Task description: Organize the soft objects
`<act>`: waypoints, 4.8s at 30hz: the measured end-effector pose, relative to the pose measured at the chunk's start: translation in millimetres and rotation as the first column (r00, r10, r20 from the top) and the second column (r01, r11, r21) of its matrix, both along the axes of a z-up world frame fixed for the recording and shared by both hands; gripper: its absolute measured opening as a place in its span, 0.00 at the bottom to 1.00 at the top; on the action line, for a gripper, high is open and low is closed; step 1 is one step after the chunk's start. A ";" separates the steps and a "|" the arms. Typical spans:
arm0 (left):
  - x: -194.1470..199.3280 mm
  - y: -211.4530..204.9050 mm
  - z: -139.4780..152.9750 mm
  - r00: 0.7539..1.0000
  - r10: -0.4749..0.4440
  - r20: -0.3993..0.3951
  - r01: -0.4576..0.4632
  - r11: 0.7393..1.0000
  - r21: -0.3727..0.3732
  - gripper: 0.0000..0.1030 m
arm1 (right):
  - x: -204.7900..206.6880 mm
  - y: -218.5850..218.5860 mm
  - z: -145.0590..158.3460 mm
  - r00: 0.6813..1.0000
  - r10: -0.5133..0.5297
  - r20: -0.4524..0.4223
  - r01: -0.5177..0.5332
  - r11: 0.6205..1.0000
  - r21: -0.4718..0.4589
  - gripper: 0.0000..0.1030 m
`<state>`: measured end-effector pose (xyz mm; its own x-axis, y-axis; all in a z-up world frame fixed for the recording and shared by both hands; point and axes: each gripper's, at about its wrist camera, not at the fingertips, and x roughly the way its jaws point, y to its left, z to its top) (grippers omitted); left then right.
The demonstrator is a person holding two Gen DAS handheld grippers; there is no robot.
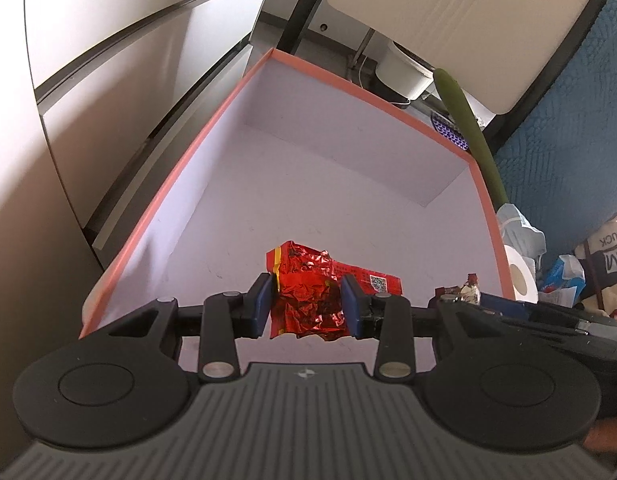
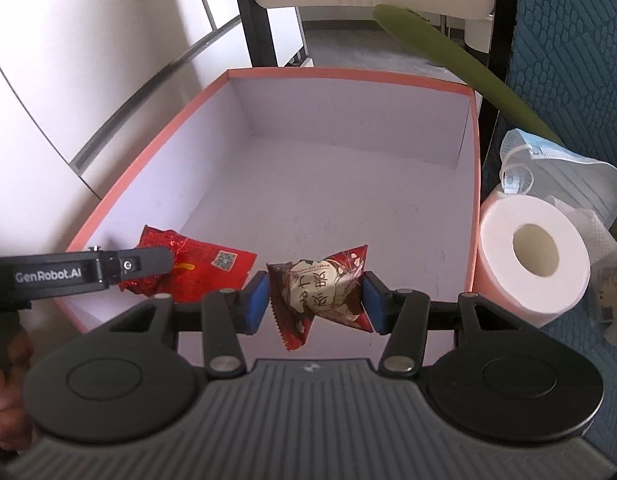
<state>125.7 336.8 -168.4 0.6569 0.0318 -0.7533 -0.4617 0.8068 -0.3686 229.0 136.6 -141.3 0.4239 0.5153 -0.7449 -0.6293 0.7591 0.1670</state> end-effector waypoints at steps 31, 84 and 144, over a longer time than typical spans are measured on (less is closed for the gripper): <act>-40.8 -52.1 66.5 0.995 -0.020 0.096 0.008 0.993 0.121 0.63 | -36.5 -60.7 49.6 0.997 -0.063 0.047 0.057 0.991 0.120 0.64; -19.8 -262.7 62.0 0.935 -0.313 0.166 0.297 0.948 0.118 0.63 | -80.3 -283.6 44.5 0.926 -0.349 0.144 0.322 0.929 0.180 0.64; 196.1 -353.3 -46.9 0.897 -0.424 0.126 0.369 0.874 0.316 0.84 | 142.6 -379.3 -60.1 0.803 -0.466 -0.372 0.594 0.686 0.421 0.78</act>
<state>321.8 -16.5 -215.3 0.7850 -0.0718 -0.6154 -0.0267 0.9884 -0.1495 371.6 -242.7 -201.4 0.6024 0.5719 -0.5568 -0.0447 0.7206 0.6919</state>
